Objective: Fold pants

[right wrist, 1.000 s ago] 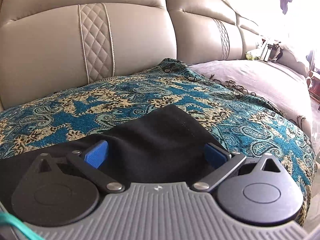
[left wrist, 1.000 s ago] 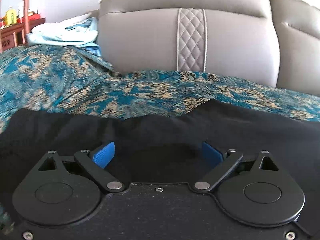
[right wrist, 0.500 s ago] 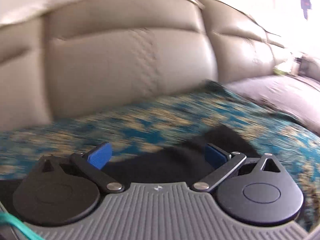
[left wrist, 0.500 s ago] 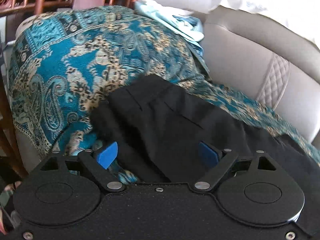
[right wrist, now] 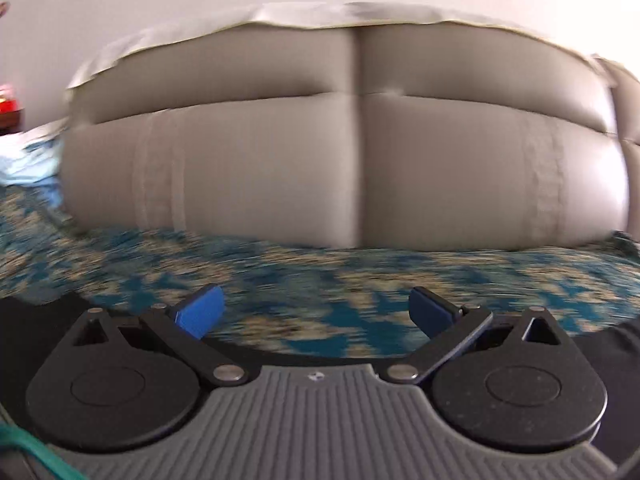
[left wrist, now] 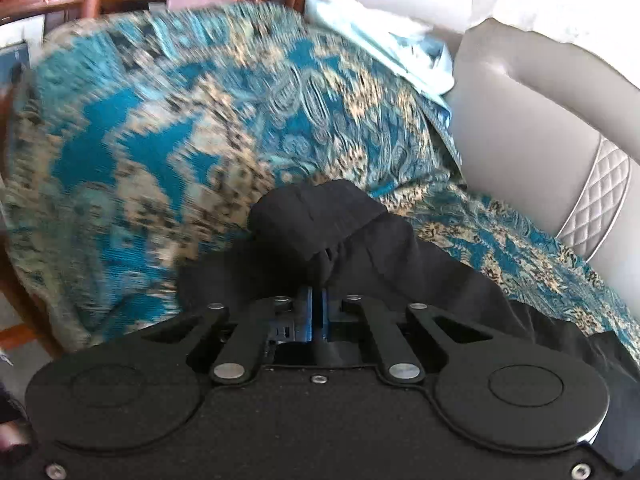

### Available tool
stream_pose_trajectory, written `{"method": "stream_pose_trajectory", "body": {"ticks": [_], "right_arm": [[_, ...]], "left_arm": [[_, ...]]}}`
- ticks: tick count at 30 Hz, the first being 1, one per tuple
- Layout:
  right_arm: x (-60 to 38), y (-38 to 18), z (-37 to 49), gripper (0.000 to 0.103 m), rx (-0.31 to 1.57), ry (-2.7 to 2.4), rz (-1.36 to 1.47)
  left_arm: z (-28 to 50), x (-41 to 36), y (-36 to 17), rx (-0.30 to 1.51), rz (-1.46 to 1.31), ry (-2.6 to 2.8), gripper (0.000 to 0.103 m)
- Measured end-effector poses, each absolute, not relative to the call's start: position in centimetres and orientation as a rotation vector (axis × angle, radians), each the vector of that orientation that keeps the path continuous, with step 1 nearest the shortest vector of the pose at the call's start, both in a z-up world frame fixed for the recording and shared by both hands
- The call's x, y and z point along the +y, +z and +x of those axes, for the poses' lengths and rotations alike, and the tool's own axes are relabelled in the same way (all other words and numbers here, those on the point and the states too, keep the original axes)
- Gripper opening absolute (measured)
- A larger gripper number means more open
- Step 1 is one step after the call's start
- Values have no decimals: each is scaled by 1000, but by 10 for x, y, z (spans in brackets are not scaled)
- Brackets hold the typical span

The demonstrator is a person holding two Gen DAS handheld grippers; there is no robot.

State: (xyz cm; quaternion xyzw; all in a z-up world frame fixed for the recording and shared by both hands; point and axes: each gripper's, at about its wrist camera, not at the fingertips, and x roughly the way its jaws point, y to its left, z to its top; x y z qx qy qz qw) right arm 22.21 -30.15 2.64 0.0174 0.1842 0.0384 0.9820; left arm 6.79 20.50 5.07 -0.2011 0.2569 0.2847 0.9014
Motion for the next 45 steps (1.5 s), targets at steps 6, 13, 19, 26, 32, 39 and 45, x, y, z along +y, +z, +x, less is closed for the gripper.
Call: {"method": "stream_pose_trajectory", "body": {"ticks": [6, 13, 19, 26, 32, 39, 45], "right_arm": [[-233, 15, 229, 103, 437, 279, 4], [-164, 21, 247, 103, 503, 418, -62], [-144, 33, 324, 98, 818, 527, 120], [-121, 35, 392, 77, 1210, 622, 185], [-118, 22, 394, 64, 1351, 718, 298], [-134, 9, 400, 32, 1345, 669, 457], [-140, 0, 389, 12, 1171, 602, 607]], "left_arm": [[53, 206, 28, 659, -341, 515, 5], [45, 212, 29, 687, -323, 475, 7], [46, 213, 25, 670, -303, 460, 7], [42, 218, 22, 646, -315, 424, 7], [39, 217, 20, 621, -302, 407, 8], [39, 219, 18, 609, -328, 401, 8], [39, 220, 18, 605, -327, 402, 9]]}}
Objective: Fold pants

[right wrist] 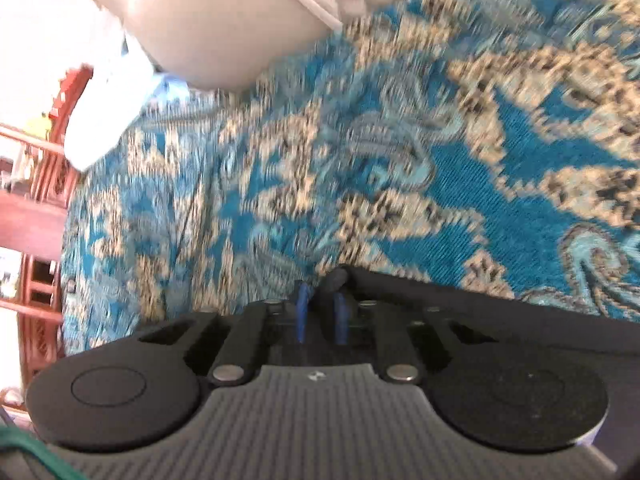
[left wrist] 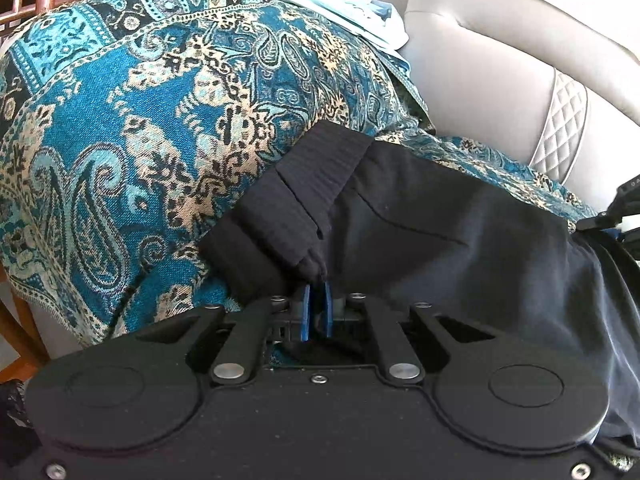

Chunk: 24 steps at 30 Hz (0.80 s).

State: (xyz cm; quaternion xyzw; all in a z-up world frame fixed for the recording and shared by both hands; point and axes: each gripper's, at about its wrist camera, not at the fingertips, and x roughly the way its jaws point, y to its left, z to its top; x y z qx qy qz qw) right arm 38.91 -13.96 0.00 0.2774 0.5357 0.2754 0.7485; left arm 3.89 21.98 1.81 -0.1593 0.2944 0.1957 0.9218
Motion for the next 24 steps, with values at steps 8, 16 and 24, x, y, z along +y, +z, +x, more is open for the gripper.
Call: {"method": "stream_pose_trajectory", "body": {"ticks": [8, 16, 24], "right_arm": [[-203, 15, 358, 15, 787, 376, 623], [-165, 39, 270, 62, 617, 530, 207], [-124, 3, 195, 74, 525, 527, -93]], "left_arm": [[36, 220, 22, 601, -325, 416, 11], [21, 176, 81, 397, -89, 357, 17], [146, 168, 76, 433, -112, 203, 35]]}}
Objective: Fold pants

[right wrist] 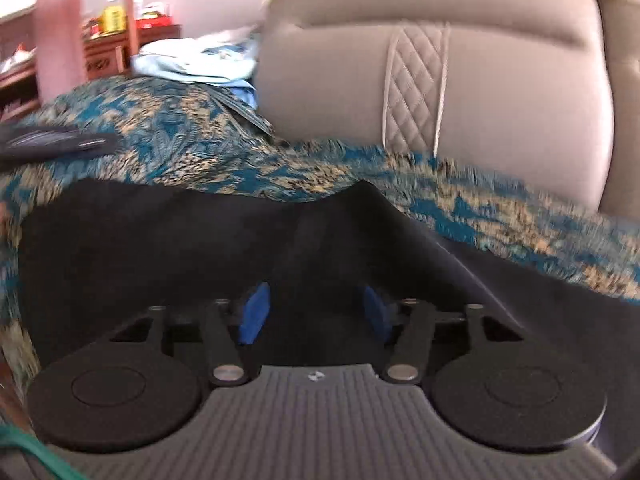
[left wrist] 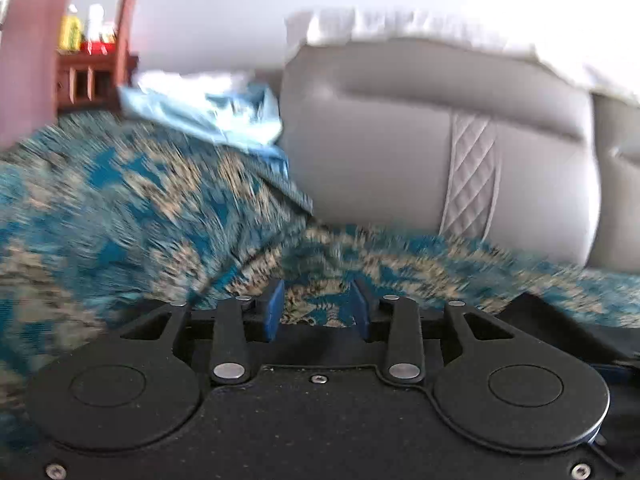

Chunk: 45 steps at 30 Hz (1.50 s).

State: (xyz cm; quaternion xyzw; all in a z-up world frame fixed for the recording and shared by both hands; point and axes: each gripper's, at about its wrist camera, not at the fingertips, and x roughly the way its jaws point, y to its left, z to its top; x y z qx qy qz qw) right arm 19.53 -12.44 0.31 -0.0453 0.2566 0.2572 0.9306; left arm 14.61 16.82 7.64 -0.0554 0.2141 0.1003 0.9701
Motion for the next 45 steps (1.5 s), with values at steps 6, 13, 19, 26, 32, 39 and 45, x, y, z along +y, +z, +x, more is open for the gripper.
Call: {"method": "stream_pose_trajectory", "body": {"ticks": [6, 13, 19, 26, 32, 39, 45], "right_arm": [[-151, -1, 183, 82, 493, 383, -153], [-209, -2, 209, 91, 535, 70, -78], [-269, -2, 221, 97, 570, -133, 2], [-276, -7, 213, 102, 551, -57, 16], [-273, -6, 214, 103, 551, -40, 23], [-277, -7, 216, 103, 551, -24, 43], [-277, -8, 216, 103, 550, -11, 46]], "left_arm": [[149, 186, 33, 628, -190, 280, 31], [102, 198, 28, 631, -165, 303, 32], [88, 199, 52, 648, -63, 303, 31], [142, 241, 83, 644, -134, 341, 89], [194, 286, 58, 890, -443, 325, 45], [137, 245, 80, 555, -278, 366, 28], [153, 248, 52, 675, -203, 412, 40]]}}
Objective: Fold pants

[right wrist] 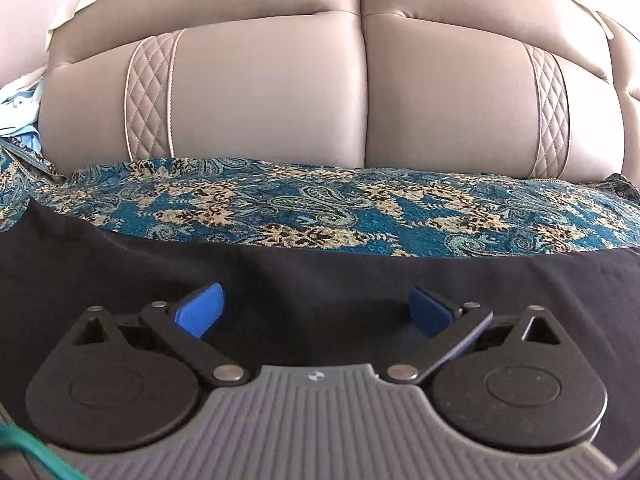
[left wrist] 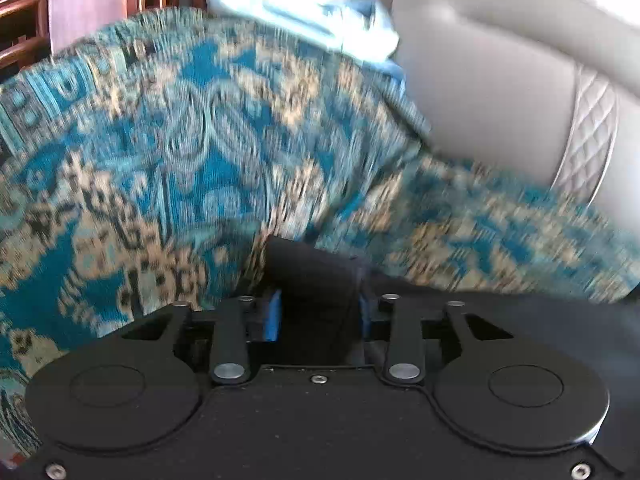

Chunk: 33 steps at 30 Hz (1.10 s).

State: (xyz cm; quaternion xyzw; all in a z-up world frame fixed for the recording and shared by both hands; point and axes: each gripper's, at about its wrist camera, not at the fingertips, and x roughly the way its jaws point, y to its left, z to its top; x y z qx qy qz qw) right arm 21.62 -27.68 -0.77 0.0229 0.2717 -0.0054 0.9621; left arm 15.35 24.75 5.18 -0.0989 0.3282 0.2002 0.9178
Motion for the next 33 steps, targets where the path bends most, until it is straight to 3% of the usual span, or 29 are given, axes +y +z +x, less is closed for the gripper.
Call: {"method": "stream_pose_trajectory", "body": {"ticks": [5, 7, 8, 12, 14, 16, 18, 26, 33], "right_arm": [[-277, -6, 215, 103, 545, 0, 48], [-275, -2, 211, 103, 519, 28, 44], [-274, 1, 208, 103, 498, 49, 47], [-267, 10, 209, 103, 522, 170, 49], [-265, 11, 214, 103, 589, 225, 19], [-269, 10, 220, 102, 651, 246, -36], [-282, 9, 223, 101, 676, 211, -85], [-441, -2, 220, 101, 687, -170, 100], [-560, -21, 172, 103, 614, -530, 252]], "left_arm": [[145, 225, 76, 614, -64, 508, 66], [132, 214, 90, 547, 11, 521, 85], [126, 207, 96, 514, 38, 513, 86], [115, 173, 94, 503, 93, 359, 85], [118, 159, 82, 550, 93, 298, 72], [122, 151, 66, 615, 86, 280, 50], [129, 152, 50, 681, 47, 284, 45], [131, 170, 38, 701, -60, 351, 47], [137, 182, 34, 708, -62, 377, 61]]}}
